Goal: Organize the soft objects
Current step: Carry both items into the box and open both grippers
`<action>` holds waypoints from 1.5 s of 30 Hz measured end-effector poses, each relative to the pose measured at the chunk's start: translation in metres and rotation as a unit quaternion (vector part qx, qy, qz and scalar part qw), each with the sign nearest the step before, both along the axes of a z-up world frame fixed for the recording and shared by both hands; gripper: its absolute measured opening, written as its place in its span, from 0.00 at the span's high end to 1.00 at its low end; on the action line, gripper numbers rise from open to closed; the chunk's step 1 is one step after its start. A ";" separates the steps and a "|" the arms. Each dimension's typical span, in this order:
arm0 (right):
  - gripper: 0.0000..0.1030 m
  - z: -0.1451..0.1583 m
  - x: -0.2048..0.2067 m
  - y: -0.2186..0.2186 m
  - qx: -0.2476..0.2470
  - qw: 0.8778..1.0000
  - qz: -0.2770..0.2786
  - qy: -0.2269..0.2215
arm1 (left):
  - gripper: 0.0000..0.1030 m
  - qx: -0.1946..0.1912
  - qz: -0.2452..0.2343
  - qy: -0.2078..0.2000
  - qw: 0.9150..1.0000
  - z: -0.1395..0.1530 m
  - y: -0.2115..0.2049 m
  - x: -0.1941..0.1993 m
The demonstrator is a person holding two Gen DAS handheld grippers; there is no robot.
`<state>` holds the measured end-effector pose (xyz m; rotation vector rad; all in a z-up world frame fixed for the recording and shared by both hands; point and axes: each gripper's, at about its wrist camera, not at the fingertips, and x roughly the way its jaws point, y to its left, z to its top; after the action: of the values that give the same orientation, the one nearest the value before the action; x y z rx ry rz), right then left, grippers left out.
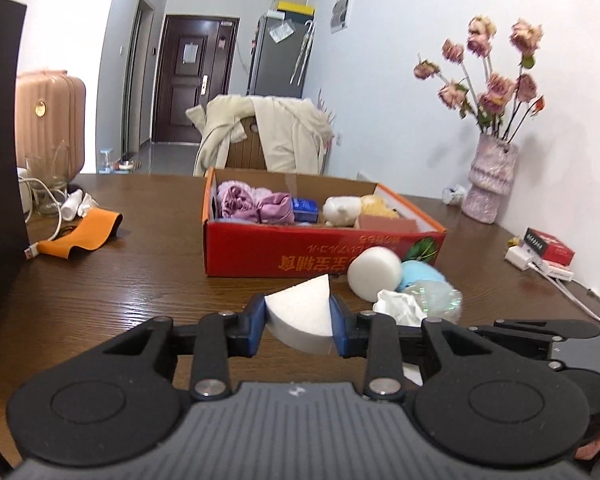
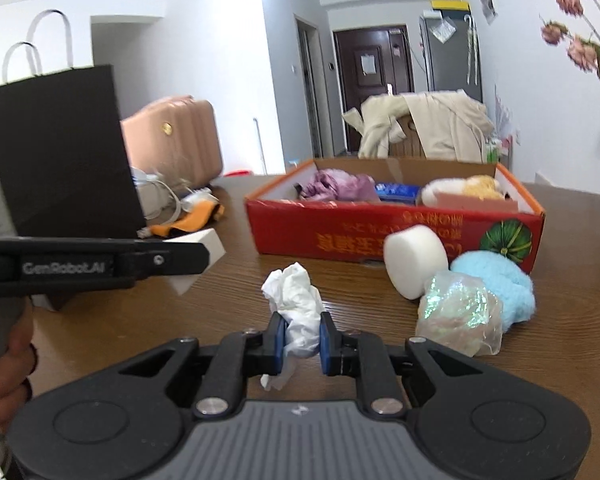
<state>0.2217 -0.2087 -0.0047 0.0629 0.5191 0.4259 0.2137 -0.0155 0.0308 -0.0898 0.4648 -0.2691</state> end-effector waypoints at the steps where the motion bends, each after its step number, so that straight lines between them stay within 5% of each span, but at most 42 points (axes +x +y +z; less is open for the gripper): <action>1: 0.84 0.004 -0.007 0.000 0.001 1.000 0.000 -0.007 | 0.67 -0.001 -0.002 -0.004 1.000 0.003 0.000 -0.005; 14: 0.84 0.023 -0.041 -0.015 0.009 0.999 -0.020 -0.038 | 0.67 -0.004 -0.007 -0.025 1.000 0.013 -0.007 -0.028; 23: 0.84 0.034 -0.008 -0.023 -0.015 0.998 -0.014 -0.051 | 0.67 -0.003 -0.027 -0.041 0.999 0.030 -0.014 0.027; 26: 0.84 0.047 0.025 -0.031 -0.033 0.997 -0.008 -0.071 | 0.67 -0.008 -0.029 -0.020 0.999 0.035 -0.020 0.076; 37: 0.82 0.051 0.231 -0.054 -0.093 0.995 0.042 0.009 | 0.67 -0.020 -0.043 0.069 0.996 0.020 -0.058 0.284; 45: 0.81 0.011 0.324 -0.039 -0.147 0.983 0.067 0.085 | 0.62 0.004 -0.042 0.139 0.989 -0.026 -0.075 0.357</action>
<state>0.5460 -0.2481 0.0064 -0.2240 0.7527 0.4744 0.5710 -0.0907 0.0045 -0.1015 0.7483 -0.3385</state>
